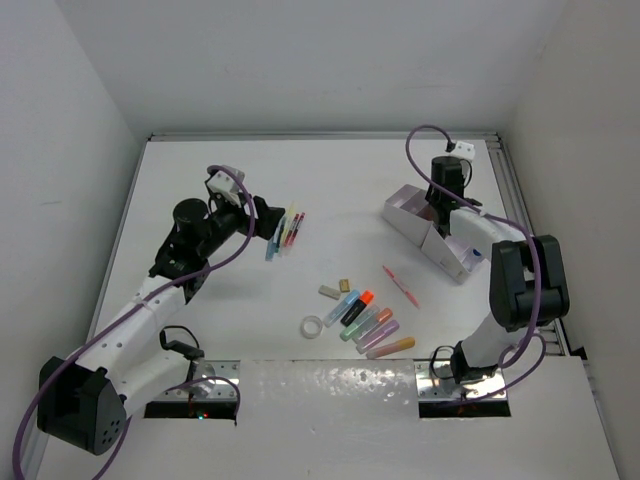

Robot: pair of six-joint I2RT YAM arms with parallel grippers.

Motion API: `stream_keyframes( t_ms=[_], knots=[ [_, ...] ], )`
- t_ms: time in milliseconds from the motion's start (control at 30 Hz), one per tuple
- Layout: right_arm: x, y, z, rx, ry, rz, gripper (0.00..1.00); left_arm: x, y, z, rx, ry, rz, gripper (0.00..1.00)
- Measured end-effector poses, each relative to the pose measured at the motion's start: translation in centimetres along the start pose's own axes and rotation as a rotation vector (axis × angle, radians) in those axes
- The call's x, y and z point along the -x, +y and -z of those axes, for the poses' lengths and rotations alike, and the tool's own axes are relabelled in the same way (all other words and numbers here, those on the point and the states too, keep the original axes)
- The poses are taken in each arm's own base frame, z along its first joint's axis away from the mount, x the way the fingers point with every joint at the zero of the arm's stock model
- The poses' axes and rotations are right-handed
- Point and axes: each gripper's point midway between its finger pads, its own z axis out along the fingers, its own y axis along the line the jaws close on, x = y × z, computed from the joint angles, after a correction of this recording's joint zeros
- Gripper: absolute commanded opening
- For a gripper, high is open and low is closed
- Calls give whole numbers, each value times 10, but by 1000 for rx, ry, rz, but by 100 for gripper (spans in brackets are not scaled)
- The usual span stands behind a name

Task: Sort the stationery into containers
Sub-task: Place the pen in the storage box, then pick up the pen from the center of the board.

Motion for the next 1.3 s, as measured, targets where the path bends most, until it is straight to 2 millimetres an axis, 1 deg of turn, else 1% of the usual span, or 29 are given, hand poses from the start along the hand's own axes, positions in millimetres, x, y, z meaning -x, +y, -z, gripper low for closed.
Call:
stream_keyframes(
  t_ms=[133,167,200,267,300,367,567,667,700,767,800,833,900,967,1033,1067,1100,1133,1167,1200,1233,1267,1300],
  knots=[
    [-1,1,-1,0,4,-22,13,2,2,0,6,-8,-5,100],
    [-1,0,-1,-1,4,-27,16,2,2,0,8,-8,-6,100],
    [-1,0,-1,-1,3,-31,23,2,2,0,8,-8,-6,100],
    [-1,0,-1,-1,3,-37,27,3,2,0,7,-11,-7,100],
    [-1,0,-1,1,3,-38,31,3,2,0,7,-14,-8,100],
    [0,2,-1,9,3,-41,34,4,2,0,7,-15,-10,100],
    [0,5,-1,29,7,-43,37,5,3,-1,7,-20,-16,100],
    [2,8,2,44,7,-45,45,5,3,-1,7,-20,-17,100],
    [4,8,3,50,5,-45,49,5,3,-1,7,-20,-19,100],
    [9,10,8,66,-1,-38,54,5,3,-1,7,-19,-20,100],
    [14,11,11,77,-8,-34,59,5,3,-1,6,-19,-20,100],
    [20,12,15,86,-19,-30,61,4,3,-1,6,-18,-20,100],
    [37,15,23,104,-49,-20,64,4,3,-1,6,-16,-20,100],
    [57,18,34,127,-91,-12,68,3,3,-1,5,-15,-22,100],
    [75,21,46,148,-129,-3,68,3,2,-1,1,-14,-22,100],
    [83,21,53,158,-145,4,65,3,2,-1,-2,-14,-23,100],
    [91,23,61,172,-160,15,60,3,1,-1,-5,-13,-25,96],
    [96,25,69,184,-168,29,44,3,1,-1,-7,-12,-26,93],
    [99,27,77,201,-170,45,36,3,1,-2,-10,-11,-30,88],
    [100,30,87,223,-169,62,28,1,0,-2,-14,-6,-32,75],
    [100,33,94,246,-164,83,20,-1,-1,-2,-17,1,-32,68],
    [93,37,102,274,-139,106,20,-4,-1,-2,-21,13,-34,58],
    [92,41,111,297,-135,121,22,-7,-2,-3,-26,25,-38,54]
  ],
)
